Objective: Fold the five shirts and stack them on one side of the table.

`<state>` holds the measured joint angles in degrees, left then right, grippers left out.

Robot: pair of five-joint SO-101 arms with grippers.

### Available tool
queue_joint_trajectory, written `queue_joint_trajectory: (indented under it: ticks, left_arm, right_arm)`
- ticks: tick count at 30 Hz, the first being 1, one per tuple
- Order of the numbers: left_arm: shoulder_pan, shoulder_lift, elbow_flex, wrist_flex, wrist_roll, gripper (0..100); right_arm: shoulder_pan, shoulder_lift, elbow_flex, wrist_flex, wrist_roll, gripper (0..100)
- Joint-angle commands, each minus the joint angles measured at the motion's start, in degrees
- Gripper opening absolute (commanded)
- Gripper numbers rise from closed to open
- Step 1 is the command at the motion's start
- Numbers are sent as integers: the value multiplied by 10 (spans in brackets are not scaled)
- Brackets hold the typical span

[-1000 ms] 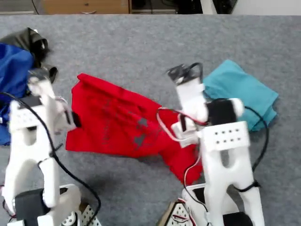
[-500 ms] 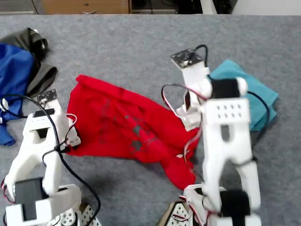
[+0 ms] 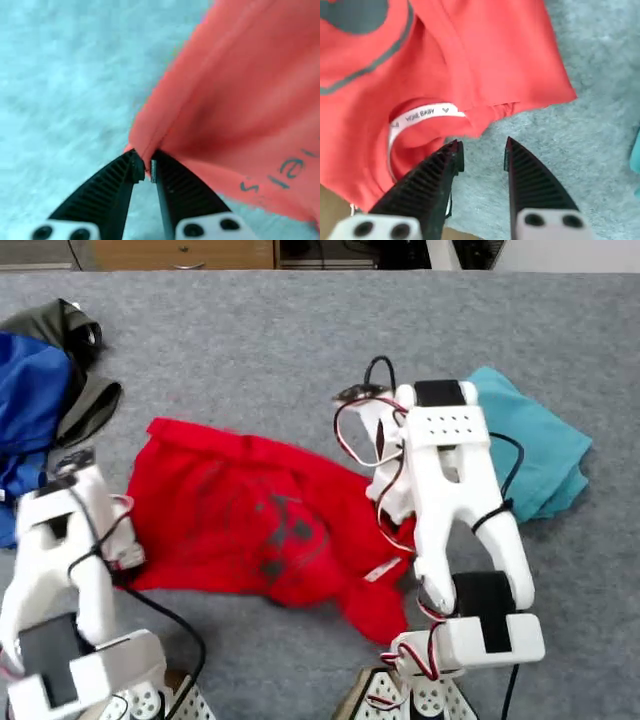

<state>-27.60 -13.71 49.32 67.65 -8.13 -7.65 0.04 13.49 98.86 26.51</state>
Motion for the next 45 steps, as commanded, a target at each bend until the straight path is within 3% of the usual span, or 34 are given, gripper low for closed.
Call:
queue_joint_trajectory:
  ticks: [1, 10, 19, 28, 32, 36, 40, 45]
  left_arm:
    - [-62, -66, -25, 45, -55, 19]
    - [-119, -251, -25, 125, -136, 19]
    - [-152, -396, -25, 212, -133, 20]
    - [-156, -469, -7, 216, -134, 22]
    - [-156, -473, -11, 217, -132, 22]
    - [-156, -473, -8, 221, -132, 22]
    - [-158, -473, -1, 217, -132, 22]
    - [-186, -469, -15, 216, -108, 22]
  right_arm:
    - [5, -51, 21, -4, 45, 148]
    - [51, -178, 90, -9, 212, 148]
    - [93, -195, 106, -39, 257, 144]
    - [84, -194, 149, -9, 399, 76]
    - [59, -195, 165, -4, 410, 76]
    - [-15, -195, 196, -47, 418, 76]
    - [-80, -189, 217, -110, 375, 76]
    - [-84, -175, 231, -162, 368, 76]
